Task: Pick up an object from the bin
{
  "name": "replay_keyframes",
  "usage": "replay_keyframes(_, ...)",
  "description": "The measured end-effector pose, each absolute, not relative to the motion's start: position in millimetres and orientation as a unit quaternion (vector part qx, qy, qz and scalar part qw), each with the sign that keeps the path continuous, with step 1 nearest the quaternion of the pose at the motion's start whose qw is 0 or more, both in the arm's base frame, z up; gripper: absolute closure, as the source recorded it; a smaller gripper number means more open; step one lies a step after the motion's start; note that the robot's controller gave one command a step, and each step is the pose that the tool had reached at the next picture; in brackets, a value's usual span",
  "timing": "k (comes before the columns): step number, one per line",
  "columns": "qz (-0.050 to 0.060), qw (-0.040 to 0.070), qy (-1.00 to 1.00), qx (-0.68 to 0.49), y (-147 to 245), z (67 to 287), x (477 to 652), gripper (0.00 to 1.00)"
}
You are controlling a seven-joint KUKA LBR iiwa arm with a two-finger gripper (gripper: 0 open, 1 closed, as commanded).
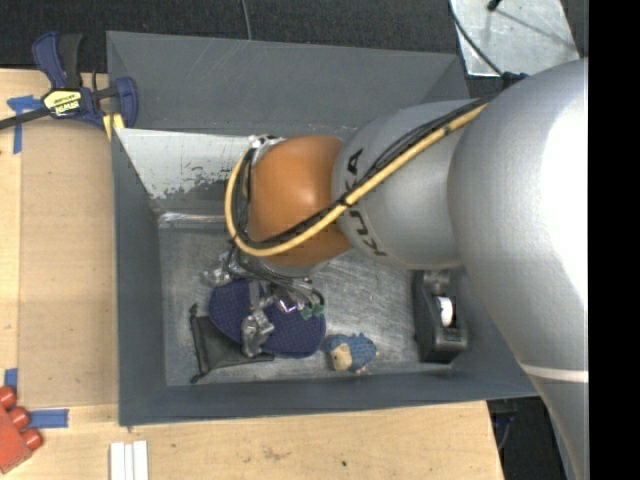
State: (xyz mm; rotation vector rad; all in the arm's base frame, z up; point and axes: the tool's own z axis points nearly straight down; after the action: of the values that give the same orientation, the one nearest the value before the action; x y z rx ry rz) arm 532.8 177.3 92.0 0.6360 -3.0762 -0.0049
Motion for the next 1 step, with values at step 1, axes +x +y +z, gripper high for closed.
replay_keyframes(1, -0.001, -0.002, -0.98, 0.199, 173.4, 93.4, 535.5, 1.0)
